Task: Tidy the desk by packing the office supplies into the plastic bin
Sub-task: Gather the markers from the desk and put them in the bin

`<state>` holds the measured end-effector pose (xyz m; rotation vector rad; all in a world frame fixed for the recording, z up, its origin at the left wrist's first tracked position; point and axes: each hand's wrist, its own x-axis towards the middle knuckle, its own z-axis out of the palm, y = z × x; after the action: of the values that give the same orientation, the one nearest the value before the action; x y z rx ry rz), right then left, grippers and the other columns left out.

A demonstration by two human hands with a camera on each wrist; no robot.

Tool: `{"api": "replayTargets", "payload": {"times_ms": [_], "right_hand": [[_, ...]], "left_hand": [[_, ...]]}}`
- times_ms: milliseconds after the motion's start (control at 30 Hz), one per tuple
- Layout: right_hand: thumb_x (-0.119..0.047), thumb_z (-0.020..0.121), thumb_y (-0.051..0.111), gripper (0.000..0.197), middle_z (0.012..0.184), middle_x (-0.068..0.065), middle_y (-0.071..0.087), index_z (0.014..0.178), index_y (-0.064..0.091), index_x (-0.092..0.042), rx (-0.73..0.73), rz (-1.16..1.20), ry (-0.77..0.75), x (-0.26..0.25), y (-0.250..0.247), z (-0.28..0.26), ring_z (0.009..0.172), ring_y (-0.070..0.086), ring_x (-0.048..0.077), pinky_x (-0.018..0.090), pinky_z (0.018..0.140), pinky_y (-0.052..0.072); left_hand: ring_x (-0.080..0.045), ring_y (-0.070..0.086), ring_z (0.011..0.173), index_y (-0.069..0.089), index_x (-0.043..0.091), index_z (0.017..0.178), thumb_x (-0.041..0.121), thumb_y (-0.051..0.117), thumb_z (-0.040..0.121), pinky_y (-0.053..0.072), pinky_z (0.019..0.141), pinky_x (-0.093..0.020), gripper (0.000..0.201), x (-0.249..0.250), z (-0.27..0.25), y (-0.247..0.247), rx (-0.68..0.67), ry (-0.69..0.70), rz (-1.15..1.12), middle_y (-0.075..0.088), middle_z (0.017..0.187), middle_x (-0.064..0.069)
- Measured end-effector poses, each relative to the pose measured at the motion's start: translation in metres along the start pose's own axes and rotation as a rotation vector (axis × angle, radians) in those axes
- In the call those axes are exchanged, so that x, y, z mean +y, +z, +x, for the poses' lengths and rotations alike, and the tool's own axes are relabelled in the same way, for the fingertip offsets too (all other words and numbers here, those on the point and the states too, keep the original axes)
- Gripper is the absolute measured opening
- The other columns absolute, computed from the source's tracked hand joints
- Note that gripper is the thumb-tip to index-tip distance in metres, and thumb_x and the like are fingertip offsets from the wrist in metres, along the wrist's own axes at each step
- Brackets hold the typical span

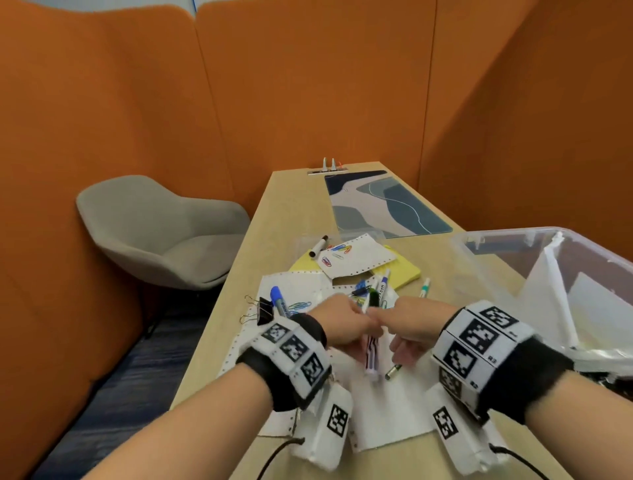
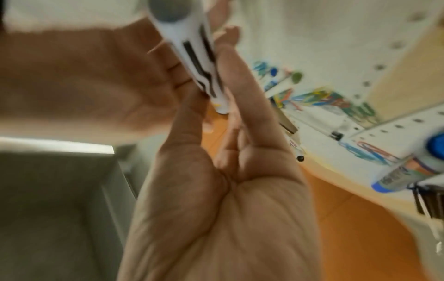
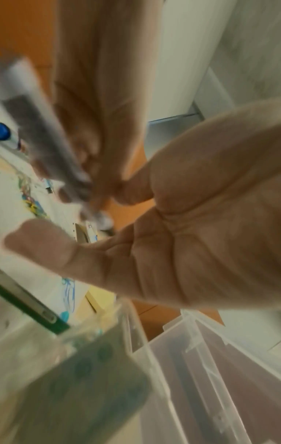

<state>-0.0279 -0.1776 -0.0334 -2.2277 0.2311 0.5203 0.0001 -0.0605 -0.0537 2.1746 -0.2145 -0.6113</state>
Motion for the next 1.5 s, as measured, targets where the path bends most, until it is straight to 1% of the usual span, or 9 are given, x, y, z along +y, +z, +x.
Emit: {"api": "replayTargets", "payload": {"times_ms": [133, 267, 467, 600, 800, 900, 1033, 1233, 1500], "right_hand": [[-0.015, 0.097, 0.041, 0.025, 0.065, 0.007, 0.050, 0.076, 0.049, -0.005, 0.110, 0.191, -0.042, -0.014, -0.009, 0.004, 0.046, 0.053, 0.016, 0.017, 0.033, 0.044], [-0.015, 0.097, 0.038, 0.028, 0.065, 0.008, 0.050, 0.071, 0.045, -0.008, 0.200, 0.268, -0.034, -0.020, -0.020, 0.014, 0.051, 0.051, 0.018, 0.027, 0.044, 0.047], [-0.014, 0.096, 0.041, 0.015, 0.060, 0.010, 0.042, 0.083, 0.043, -0.006, 0.235, 0.386, -0.017, -0.021, -0.024, 0.016, 0.045, 0.041, 0.019, 0.029, 0.050, 0.041], [-0.021, 0.095, 0.043, 0.017, 0.057, 0.007, 0.041, 0.084, 0.043, -0.008, 0.225, 0.444, -0.010, -0.019, -0.024, 0.019, 0.046, 0.040, 0.018, 0.031, 0.058, 0.040], [-0.033, 0.095, 0.046, 0.031, 0.063, 0.009, 0.042, 0.076, 0.040, -0.009, 0.108, 0.569, 0.026, -0.022, -0.029, 0.022, 0.050, 0.038, 0.016, 0.025, 0.050, 0.036], [-0.043, 0.093, 0.045, 0.041, 0.105, 0.019, 0.060, 0.112, 0.049, -0.007, -0.035, 0.717, -0.037, -0.035, -0.027, 0.022, 0.072, 0.058, 0.022, 0.028, 0.055, 0.053], [-0.018, 0.097, 0.039, 0.020, 0.085, 0.016, 0.058, 0.115, 0.040, -0.008, -0.028, 0.806, -0.072, -0.041, -0.037, 0.019, 0.068, 0.059, 0.023, 0.036, 0.059, 0.057], [-0.004, 0.095, 0.044, 0.014, 0.068, 0.008, 0.052, 0.082, 0.048, -0.004, 0.063, 0.799, -0.029, -0.026, -0.059, 0.015, 0.053, 0.056, 0.015, 0.026, 0.042, 0.054], [-0.006, 0.096, 0.043, 0.011, 0.075, 0.007, 0.056, 0.086, 0.047, -0.007, 0.074, 0.777, -0.013, -0.014, -0.076, 0.019, 0.063, 0.060, 0.017, 0.033, 0.051, 0.056]], "left_hand": [[-0.012, 0.064, 0.062, 0.063, 0.001, 0.106, 0.014, 0.057, 0.091, 0.058, 0.061, -0.020, 0.021, 0.011, -0.010, -0.031, -0.009, 0.092, -0.226, 0.066, 0.082, -0.008], [-0.025, 0.063, 0.076, 0.061, 0.004, 0.095, 0.022, 0.056, 0.091, 0.055, 0.072, -0.030, 0.020, -0.002, 0.009, -0.075, 0.361, -0.124, 0.428, 0.066, 0.087, -0.012], [-0.025, 0.056, 0.110, 0.054, 0.003, 0.125, 0.032, 0.053, 0.092, 0.043, 0.098, -0.032, 0.044, -0.023, 0.035, -0.072, 0.086, -0.349, 0.915, 0.058, 0.120, -0.015], [-0.023, 0.055, 0.081, 0.058, 0.009, 0.072, 0.023, 0.060, 0.086, 0.050, 0.078, -0.032, 0.020, -0.033, 0.044, -0.066, 0.070, -0.390, 0.783, 0.058, 0.079, -0.007], [-0.021, 0.064, 0.070, 0.053, 0.008, 0.070, 0.000, 0.063, 0.083, 0.058, 0.079, -0.033, 0.018, 0.010, 0.025, -0.086, 0.075, -0.038, -0.073, 0.065, 0.074, -0.007], [-0.014, 0.060, 0.065, 0.054, 0.011, 0.068, 0.002, 0.063, 0.083, 0.057, 0.065, -0.021, 0.020, 0.039, 0.013, -0.089, -0.160, 0.199, -0.218, 0.063, 0.071, -0.003], [-0.011, 0.068, 0.064, 0.065, 0.007, 0.084, 0.011, 0.059, 0.089, 0.058, 0.061, -0.020, 0.009, 0.052, 0.026, -0.094, -0.192, 0.205, -0.121, 0.070, 0.076, -0.005], [-0.021, 0.059, 0.075, 0.063, 0.011, 0.107, 0.021, 0.056, 0.090, 0.049, 0.060, -0.022, 0.021, 0.027, 0.095, -0.114, 0.379, 0.027, 0.419, 0.066, 0.090, -0.008], [-0.028, 0.049, 0.126, 0.046, 0.013, 0.137, 0.017, 0.044, 0.096, 0.039, 0.101, -0.031, 0.041, -0.002, 0.164, -0.098, 0.218, -0.075, 0.887, 0.051, 0.139, -0.011]]}}
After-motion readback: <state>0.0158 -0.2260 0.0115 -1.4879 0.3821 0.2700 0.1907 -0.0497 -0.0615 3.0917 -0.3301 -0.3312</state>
